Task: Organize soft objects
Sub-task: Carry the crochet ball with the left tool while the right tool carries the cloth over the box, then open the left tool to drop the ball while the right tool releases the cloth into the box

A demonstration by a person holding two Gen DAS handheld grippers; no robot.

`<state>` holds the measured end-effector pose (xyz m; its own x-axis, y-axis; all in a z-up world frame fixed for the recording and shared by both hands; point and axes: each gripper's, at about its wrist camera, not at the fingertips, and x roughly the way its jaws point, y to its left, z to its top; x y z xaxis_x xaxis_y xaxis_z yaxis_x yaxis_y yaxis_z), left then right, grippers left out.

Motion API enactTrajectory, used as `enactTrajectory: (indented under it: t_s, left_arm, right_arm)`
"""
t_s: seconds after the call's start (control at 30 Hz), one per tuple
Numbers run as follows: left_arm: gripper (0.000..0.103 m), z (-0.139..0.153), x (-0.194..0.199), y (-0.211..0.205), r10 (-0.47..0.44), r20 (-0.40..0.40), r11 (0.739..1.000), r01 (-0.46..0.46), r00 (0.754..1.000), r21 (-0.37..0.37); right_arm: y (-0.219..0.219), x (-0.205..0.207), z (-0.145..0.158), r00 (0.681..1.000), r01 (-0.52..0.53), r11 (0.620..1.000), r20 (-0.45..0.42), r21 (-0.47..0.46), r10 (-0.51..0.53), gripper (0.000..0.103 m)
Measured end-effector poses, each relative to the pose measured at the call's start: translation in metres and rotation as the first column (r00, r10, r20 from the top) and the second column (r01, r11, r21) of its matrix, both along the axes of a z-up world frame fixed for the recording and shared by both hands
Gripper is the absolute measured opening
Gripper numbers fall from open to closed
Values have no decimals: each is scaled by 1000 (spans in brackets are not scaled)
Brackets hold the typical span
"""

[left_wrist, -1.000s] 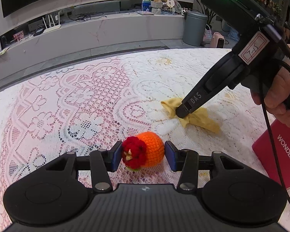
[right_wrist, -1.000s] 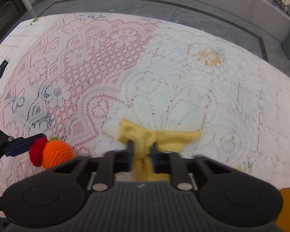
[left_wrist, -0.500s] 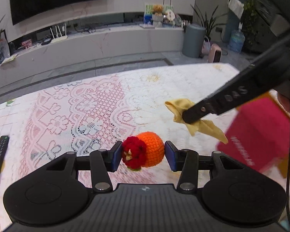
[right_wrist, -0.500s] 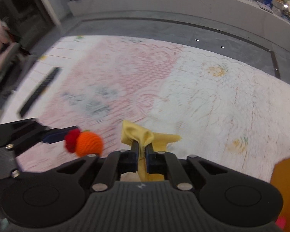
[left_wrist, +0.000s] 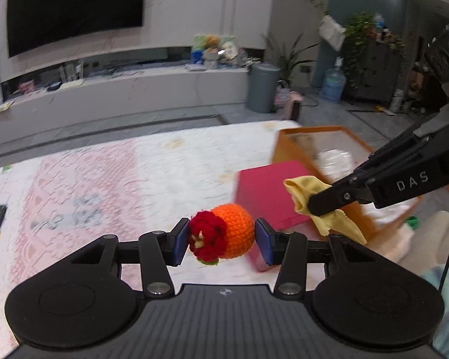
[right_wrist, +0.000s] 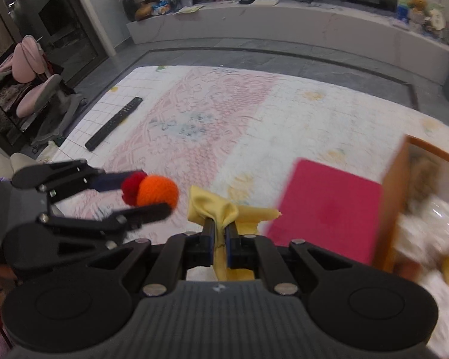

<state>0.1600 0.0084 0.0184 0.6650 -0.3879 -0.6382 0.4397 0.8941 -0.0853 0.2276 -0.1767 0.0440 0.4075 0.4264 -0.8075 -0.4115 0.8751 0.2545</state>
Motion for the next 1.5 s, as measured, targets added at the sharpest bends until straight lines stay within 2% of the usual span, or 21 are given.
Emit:
enactTrajectory:
  t_s: [0.23,0.37,0.47,0.6,0.77,0.87,1.03,1.23,1.4,1.5]
  left_arm:
    - [53,23,-15,-70,-151,32,988,151,988,-20]
    - [53,24,-8,-116,-230,23,973,230,973,-23]
    - [53,18,5,-151,-270,17,963,270,963,8]
    - [53,2,17,-195,-325,-20,945,326,945,39]
    - [53,-26,35,-238,-362,-86,924,370,928,99]
    - [53,-45,45,-252,-365,-127,914,381,922,138]
    - [53,-64,53,-269,-400,-163,894,423,902,149]
    - [53,-81,53,-294,-451,-193,860,482,871,167]
    - [53,-94,57,-312,-453,-241,842,501,858,199]
    - [54,-101,61,-316,-440,-280,845,499,853,193]
  right_arm:
    - [-90,-46,29,988,137,990,75,-45,-134,5]
    - [-149,-59,38,963,250,968,108,-31,-245,5]
    - [-184,-63,35,945,312,950,111,-25,-308,5]
    - [-220,-59,17,928,363,931,94,-16,-360,5]
    - [-241,-44,-17,919,391,921,56,-2,-390,5]
    - [-250,-33,-40,917,399,916,4,26,-400,5]
    - [-254,-17,-75,912,407,913,-59,18,-405,5]
    - [-273,-6,-115,878,457,890,-161,-1,-451,5]
    - [-284,-7,-128,864,478,878,-193,29,-464,6]
    - [-283,-8,-126,866,480,876,-182,42,-465,12]
